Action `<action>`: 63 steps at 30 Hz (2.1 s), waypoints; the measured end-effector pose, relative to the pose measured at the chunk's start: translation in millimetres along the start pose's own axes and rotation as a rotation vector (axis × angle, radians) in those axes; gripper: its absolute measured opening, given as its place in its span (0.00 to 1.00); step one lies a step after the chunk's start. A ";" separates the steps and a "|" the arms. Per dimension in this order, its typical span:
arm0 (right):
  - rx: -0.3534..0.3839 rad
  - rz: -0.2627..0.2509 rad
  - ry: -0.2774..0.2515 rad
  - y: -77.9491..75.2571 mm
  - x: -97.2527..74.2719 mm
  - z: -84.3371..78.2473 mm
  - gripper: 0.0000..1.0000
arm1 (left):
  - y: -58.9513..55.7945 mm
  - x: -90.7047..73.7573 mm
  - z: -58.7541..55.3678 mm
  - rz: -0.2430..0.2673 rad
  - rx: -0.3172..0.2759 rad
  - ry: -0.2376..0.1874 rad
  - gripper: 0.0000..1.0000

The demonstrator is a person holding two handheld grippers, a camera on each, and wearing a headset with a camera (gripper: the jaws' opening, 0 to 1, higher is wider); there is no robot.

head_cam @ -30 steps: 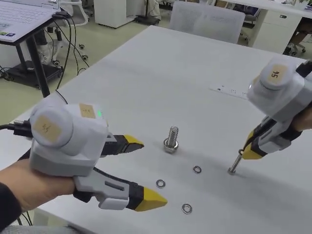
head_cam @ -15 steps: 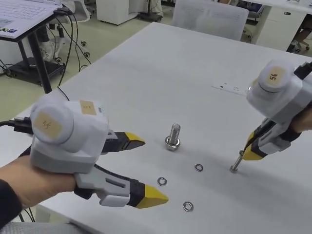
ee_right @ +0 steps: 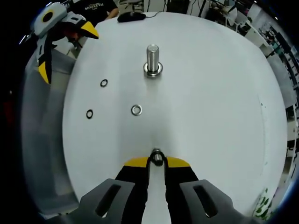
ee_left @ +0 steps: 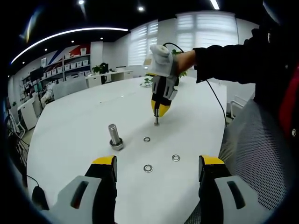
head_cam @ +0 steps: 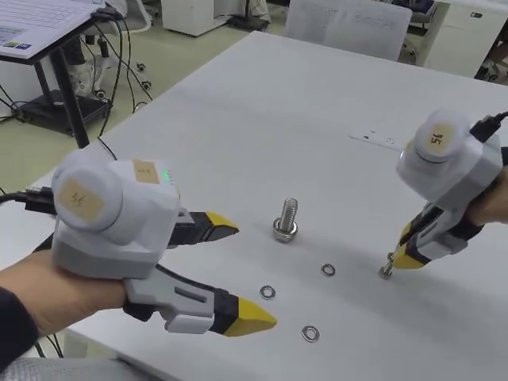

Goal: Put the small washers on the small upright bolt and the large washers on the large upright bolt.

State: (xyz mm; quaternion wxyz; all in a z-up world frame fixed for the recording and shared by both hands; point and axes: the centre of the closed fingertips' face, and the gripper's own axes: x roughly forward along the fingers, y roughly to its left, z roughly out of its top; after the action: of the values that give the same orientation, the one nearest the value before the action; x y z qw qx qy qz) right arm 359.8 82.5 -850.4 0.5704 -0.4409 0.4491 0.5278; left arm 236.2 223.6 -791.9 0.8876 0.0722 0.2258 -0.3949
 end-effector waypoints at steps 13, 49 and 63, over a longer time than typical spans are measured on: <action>0.001 0.004 0.016 1.1 15.2 -2.7 0.13 | 0.0 0.8 -0.7 -0.001 0.000 0.005 0.71; 0.009 0.003 0.016 2.3 19.0 -15.2 0.21 | -0.2 4.8 -1.9 -0.007 0.004 0.011 0.70; 0.022 0.012 -0.004 28.9 5.4 -17.3 0.21 | -2.6 1.1 -1.3 -0.007 0.009 0.010 0.70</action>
State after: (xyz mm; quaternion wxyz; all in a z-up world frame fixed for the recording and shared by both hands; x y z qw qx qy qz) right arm 330.4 68.3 -860.1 0.5728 -0.4308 0.4566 0.5271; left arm 234.5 221.4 -793.5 0.8848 0.0772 0.2286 -0.3986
